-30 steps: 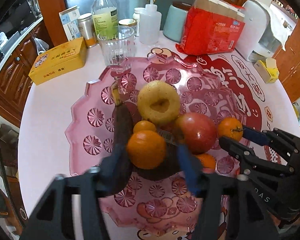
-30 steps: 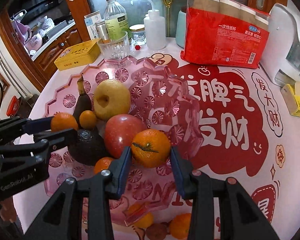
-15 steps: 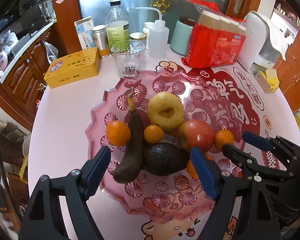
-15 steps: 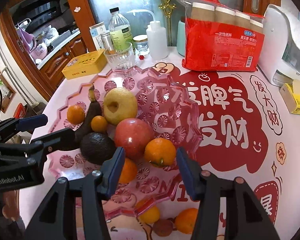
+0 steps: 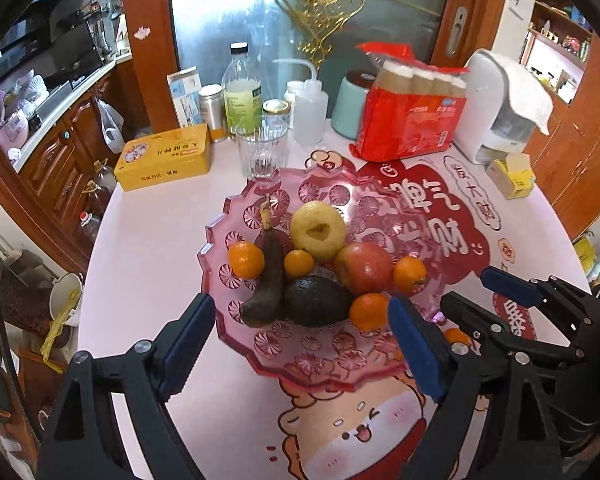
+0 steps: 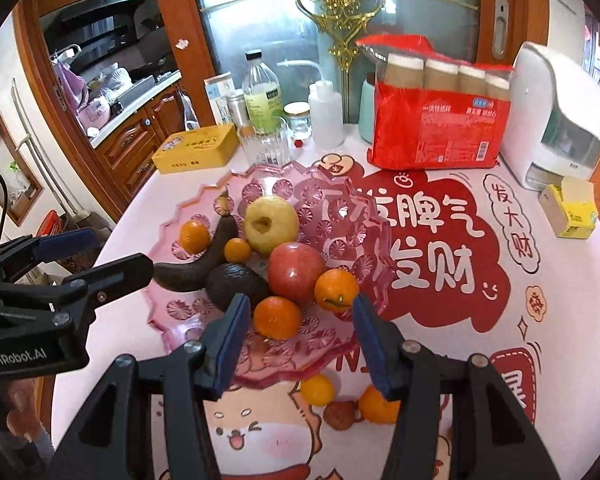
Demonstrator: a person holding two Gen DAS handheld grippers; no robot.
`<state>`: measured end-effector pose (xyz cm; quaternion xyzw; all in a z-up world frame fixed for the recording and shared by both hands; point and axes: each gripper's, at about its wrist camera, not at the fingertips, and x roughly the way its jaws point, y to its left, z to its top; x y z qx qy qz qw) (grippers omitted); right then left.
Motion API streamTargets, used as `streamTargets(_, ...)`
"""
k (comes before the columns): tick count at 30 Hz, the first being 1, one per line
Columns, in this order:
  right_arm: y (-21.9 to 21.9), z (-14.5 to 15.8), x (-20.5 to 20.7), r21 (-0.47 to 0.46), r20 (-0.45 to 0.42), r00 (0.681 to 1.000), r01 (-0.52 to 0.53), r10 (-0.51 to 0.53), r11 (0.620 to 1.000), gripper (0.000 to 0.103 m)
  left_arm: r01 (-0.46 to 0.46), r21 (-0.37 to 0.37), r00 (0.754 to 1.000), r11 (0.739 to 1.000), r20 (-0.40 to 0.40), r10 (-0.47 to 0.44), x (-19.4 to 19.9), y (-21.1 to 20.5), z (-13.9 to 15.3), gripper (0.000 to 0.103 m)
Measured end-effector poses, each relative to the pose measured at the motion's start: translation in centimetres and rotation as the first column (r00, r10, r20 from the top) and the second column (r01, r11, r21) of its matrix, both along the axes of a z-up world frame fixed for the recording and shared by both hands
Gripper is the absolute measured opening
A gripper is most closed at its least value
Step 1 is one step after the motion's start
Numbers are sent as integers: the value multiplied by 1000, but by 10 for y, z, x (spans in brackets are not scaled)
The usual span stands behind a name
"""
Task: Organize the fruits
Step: 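Withdraw both open tools from the bowl toward the remaining fruits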
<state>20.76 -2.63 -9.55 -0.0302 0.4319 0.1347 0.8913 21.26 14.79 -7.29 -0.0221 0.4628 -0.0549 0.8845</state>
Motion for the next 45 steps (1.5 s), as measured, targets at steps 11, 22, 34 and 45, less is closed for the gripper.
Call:
streamTargets(11, -6, 41, -60, -11, 85, 996, 8, -7, 1000, 54, 35, -19, 997, 999, 72, -34, -50, -10, 41, 91)
streamTargets(22, -59, 79, -100, 18, 162, 982, 92, -94, 996, 54, 91, -14, 985, 996, 146, -88, -83, -49, 79, 92)
streamTargets(34, -154, 91, -117, 20, 186, 959, 212, -212, 977, 54, 126, -13, 984, 992, 129, -123, -83, -116, 78, 92)
streamTargets(45, -206, 51, -94, -18, 108, 972, 210, -207, 978, 54, 201, 29, 980, 979, -1, -201, -65, -184, 9, 92)
